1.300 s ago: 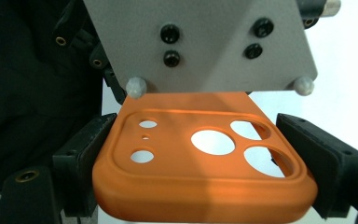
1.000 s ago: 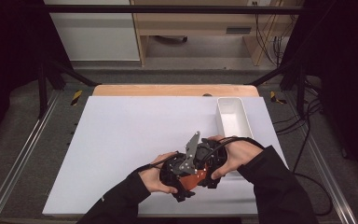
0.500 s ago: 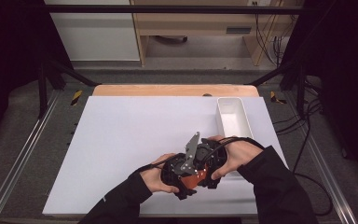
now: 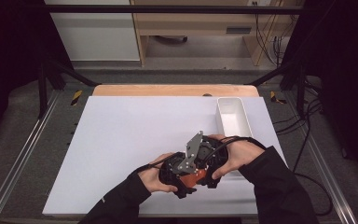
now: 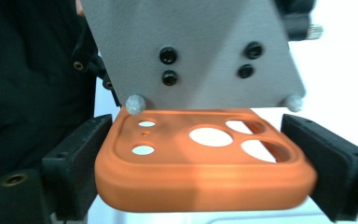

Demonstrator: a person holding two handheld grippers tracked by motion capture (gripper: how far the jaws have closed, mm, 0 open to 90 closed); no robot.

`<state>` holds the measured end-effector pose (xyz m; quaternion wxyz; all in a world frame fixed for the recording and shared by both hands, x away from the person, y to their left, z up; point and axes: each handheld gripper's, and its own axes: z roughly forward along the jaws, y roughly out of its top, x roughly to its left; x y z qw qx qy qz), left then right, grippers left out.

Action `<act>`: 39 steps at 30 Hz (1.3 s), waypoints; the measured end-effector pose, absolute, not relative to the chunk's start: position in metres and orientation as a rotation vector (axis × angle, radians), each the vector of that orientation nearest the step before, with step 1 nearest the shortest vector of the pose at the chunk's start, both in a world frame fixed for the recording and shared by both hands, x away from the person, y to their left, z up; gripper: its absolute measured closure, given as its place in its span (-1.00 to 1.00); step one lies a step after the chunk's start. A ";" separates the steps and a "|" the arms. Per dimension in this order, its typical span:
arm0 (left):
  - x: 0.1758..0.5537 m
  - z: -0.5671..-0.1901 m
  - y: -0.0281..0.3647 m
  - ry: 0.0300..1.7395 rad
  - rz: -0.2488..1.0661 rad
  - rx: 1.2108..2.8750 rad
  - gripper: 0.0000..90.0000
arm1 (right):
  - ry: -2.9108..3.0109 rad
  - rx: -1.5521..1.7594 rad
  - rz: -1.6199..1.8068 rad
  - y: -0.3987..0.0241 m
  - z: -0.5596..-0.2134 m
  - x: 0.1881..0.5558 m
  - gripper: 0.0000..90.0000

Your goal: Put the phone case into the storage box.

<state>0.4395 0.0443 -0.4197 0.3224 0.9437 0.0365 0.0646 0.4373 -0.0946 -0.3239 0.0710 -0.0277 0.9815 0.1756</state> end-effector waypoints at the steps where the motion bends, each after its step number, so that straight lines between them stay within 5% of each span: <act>1: 0.440 -0.419 0.045 0.087 0.172 2.482 -0.65 | 2.943 -0.082 0.538 -0.095 -0.323 0.437 -0.78; 39: 0.443 -0.425 0.083 0.187 0.150 2.313 -0.65 | 2.802 0.098 0.941 -0.150 -0.334 0.441 -0.90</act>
